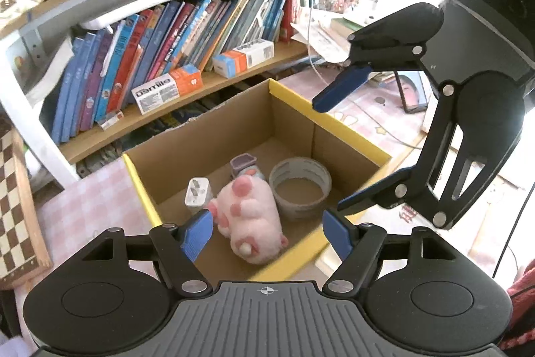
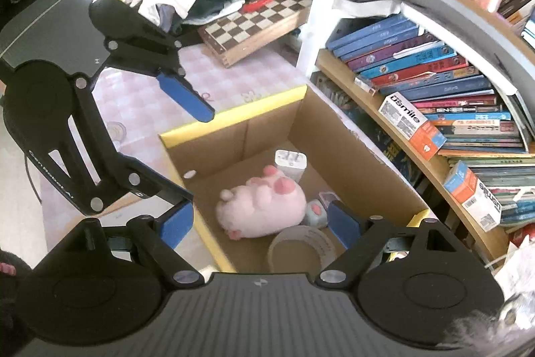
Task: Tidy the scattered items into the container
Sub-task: 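Open both grippers to drop the pig and tape roll into the box, then withdraw both tools from the box toward the remaining items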
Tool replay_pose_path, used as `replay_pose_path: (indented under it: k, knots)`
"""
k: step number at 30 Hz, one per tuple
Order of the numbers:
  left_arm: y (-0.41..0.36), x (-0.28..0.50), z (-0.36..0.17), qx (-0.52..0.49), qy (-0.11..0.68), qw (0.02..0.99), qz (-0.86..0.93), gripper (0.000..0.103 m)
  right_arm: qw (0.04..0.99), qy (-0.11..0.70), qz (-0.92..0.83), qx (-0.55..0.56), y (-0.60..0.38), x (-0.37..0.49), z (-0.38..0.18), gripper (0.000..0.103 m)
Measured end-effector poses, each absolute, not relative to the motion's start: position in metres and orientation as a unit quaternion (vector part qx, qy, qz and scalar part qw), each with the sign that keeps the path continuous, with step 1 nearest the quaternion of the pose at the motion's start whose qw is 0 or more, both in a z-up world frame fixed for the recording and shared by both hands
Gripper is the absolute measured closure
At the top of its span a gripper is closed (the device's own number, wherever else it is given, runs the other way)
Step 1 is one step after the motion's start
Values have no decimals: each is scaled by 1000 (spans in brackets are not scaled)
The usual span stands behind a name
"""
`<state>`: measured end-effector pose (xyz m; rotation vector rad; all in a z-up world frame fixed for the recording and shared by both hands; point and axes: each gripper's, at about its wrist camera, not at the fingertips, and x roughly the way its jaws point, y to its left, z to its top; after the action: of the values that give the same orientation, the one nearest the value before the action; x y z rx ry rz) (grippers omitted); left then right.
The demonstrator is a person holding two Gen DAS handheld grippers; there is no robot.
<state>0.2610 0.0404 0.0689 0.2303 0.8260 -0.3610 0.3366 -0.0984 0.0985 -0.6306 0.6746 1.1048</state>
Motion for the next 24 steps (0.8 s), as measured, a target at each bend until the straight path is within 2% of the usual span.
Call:
replay_pose_path:
  k: [17, 20, 24]
  knots:
    - [51, 171, 69, 36, 359, 925, -122, 28, 822, 322, 420, -210, -140, 248, 85, 15]
    - [53, 158, 67, 26, 355, 929, -105, 28, 833, 322, 403, -198, -146, 237, 80, 11]
    - [55, 139, 62, 15, 347, 935, -67, 22, 856, 318, 371, -169, -158, 225, 75, 10]
